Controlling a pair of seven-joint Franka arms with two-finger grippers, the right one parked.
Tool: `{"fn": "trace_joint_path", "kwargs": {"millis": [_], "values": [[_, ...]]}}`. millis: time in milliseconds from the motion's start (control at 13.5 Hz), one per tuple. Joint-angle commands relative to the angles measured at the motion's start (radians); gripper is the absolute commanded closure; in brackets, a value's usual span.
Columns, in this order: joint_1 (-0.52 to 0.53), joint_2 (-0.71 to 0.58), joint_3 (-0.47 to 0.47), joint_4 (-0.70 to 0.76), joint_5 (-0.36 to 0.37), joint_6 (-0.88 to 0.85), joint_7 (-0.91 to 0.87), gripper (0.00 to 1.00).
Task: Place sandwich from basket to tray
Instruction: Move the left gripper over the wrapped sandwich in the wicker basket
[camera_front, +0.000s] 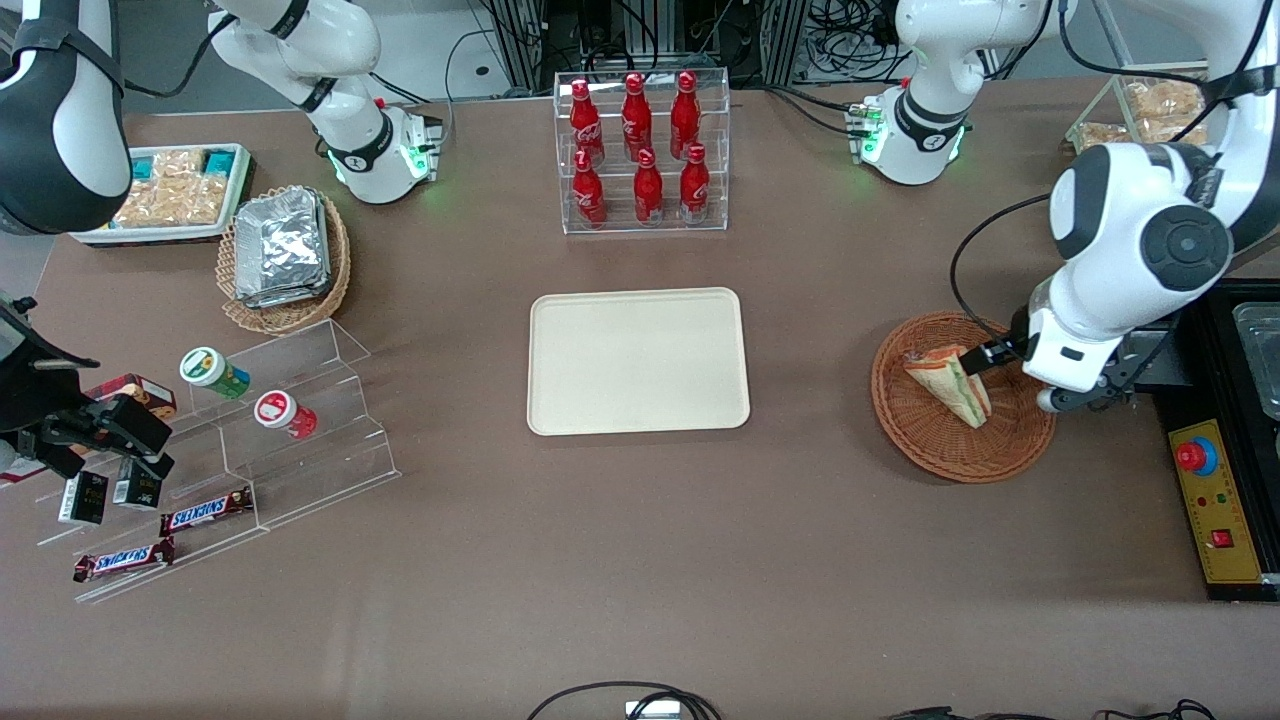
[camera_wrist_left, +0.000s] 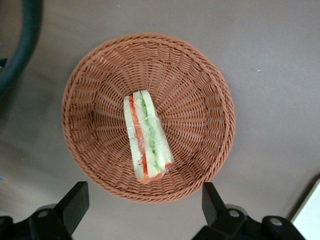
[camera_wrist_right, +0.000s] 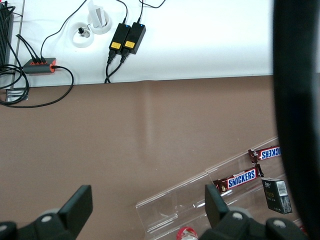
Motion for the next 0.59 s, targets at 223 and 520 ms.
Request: {"fn": "trace_joint_path", "kwargs": {"millis": [223,520], "values": [[0.001,-0.027,-0.003,-0.144,0.015,0.15,-0.111,0.0],[0.005,0.011,-0.001,-0.213,0.015,0.278,-0.148,0.0]]}}
